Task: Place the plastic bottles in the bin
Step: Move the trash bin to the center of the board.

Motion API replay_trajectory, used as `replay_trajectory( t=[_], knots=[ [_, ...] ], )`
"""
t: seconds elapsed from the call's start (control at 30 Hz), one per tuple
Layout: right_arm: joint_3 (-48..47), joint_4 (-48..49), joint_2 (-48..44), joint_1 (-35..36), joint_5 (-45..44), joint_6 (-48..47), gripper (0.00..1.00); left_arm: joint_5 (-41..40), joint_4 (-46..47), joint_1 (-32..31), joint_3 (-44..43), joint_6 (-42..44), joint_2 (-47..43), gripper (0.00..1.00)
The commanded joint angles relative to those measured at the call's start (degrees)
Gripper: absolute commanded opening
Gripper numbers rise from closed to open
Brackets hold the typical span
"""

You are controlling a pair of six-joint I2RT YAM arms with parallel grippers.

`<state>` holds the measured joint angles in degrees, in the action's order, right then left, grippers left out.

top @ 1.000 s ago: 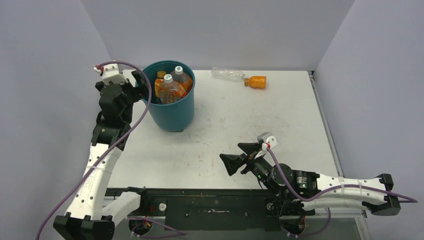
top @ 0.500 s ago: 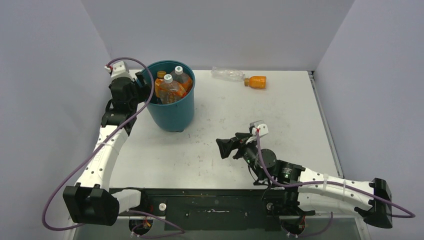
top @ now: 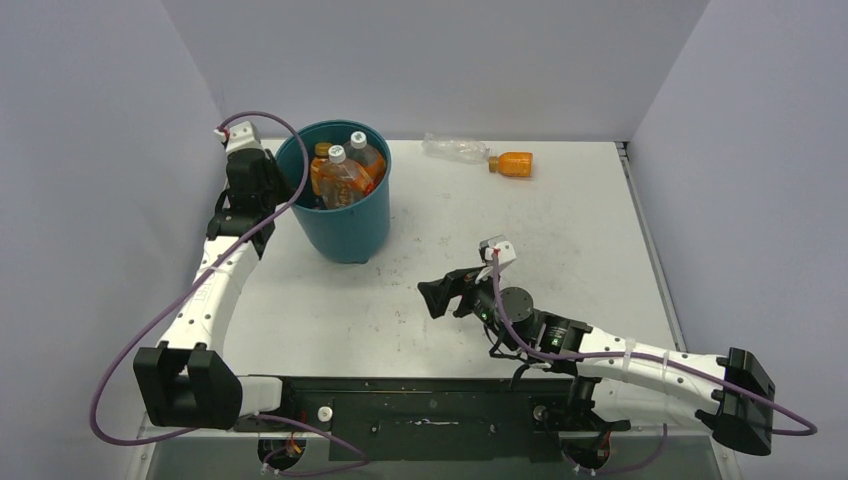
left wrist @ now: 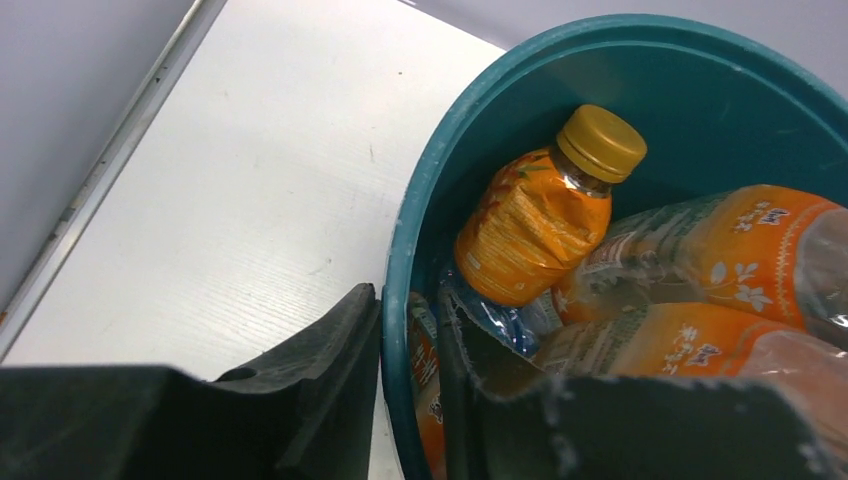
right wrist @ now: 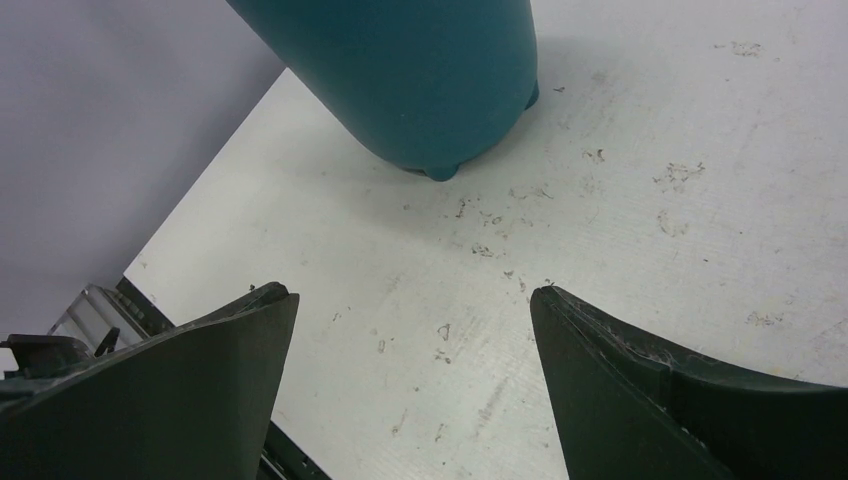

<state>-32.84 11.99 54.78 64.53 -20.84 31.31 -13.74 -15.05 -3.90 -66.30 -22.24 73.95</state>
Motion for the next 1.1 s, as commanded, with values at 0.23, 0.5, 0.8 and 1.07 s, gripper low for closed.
replay_trajectory(
  t=[0.23,0.5,0.8,1.07],
  knots=[
    [-1.6,1.4,-3.8,-1.1,0.4,1.5,0.9,-5.5,-3.0,0.4,-8.0,2.4,-2.0,0.0],
    [-0.2,0.3,-6.8,-1.9,-0.5,1.3,0.9,-15.9,-5.9,3.4,-6.9,-0.9,-3.9,0.0],
    [2.3,0.6,-9.3,-2.7,-1.4,1.1,0.9,-25.7,-6.3,7.6,-0.6,-9.1,-5.9,0.0],
    [2.3,0.8,-9.0,-4.0,-0.7,0.8,0.9,-17.0,-4.9,7.4,-2.0,-10.3,-3.9,0.0]
  ],
)
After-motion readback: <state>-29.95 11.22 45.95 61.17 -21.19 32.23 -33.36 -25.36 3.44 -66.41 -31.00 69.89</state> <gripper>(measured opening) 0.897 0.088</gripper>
